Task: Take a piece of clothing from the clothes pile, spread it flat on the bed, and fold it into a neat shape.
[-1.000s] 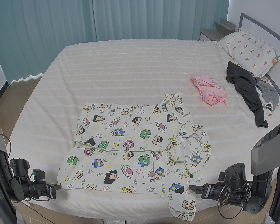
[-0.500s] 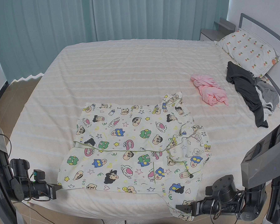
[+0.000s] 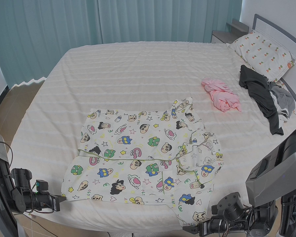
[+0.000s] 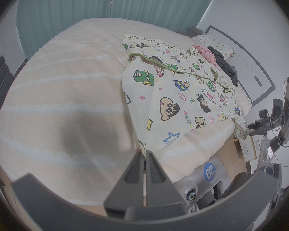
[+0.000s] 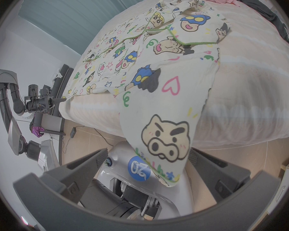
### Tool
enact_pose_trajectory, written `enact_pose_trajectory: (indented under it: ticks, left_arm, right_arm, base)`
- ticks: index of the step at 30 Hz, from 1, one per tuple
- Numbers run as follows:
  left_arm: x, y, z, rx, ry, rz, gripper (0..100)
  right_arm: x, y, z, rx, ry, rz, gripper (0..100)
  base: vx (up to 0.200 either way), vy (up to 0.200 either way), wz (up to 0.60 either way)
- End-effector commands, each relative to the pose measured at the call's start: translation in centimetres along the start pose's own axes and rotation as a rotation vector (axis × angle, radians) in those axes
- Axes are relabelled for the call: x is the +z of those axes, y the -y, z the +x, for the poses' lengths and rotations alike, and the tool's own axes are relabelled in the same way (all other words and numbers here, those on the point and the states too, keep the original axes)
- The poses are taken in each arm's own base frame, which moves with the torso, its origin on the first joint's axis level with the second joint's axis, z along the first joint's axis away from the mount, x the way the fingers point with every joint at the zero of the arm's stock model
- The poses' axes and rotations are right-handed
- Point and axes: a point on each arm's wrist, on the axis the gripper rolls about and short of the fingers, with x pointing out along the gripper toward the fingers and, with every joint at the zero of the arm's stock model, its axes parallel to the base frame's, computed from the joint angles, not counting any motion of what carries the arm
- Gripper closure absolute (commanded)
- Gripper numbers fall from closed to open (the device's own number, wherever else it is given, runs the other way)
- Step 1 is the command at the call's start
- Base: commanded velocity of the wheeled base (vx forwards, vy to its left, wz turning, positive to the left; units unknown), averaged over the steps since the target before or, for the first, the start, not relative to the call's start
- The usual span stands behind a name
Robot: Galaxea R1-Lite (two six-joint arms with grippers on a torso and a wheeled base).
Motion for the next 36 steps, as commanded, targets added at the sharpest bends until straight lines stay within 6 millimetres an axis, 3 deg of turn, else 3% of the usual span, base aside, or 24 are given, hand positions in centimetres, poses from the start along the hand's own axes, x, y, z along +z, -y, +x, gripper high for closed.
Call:
enact_pose_trajectory:
  ticks: [1, 3, 4, 23, 36]
  left_arm:
    - [-0.2, 0.1, -0.2, 0.0, -0.007, -0.007, 100]
    - [-0.2, 0.1, -0.1, -0.001, -0.009, -0.009, 100]
    - [-0.2, 0.1, -0.1, -0.001, -0.009, -0.009, 100]
    - [-0.6, 0.3, -0.3, -0.008, -0.05, -0.018, 100]
    - [-1.3, 0.6, -0.6, -0.03, -0.117, 0.006, 100]
  right_arm:
    - [-0.1, -0.2, 0.3, 0.005, -0.006, -0.008, 0]
    - [-0.1, -0.4, 0.5, 0.017, -0.01, -0.016, 0]
    - [-0.2, -0.5, 0.5, 0.02, -0.012, -0.018, 100]
    - [-0.5, -0.5, -1.2, 0.005, -0.023, -0.014, 100]
    - [-1.5, -0.5, -2.9, -0.046, -0.135, -0.034, 100]
  base:
    - [0.0, 0.0, 0.0]
    - [0.0, 0.0, 0.0]
    - [0.0, 0.0, 0.0]
    - [0.0, 0.0, 0.0]
    - [0.0, 0.0, 0.0]
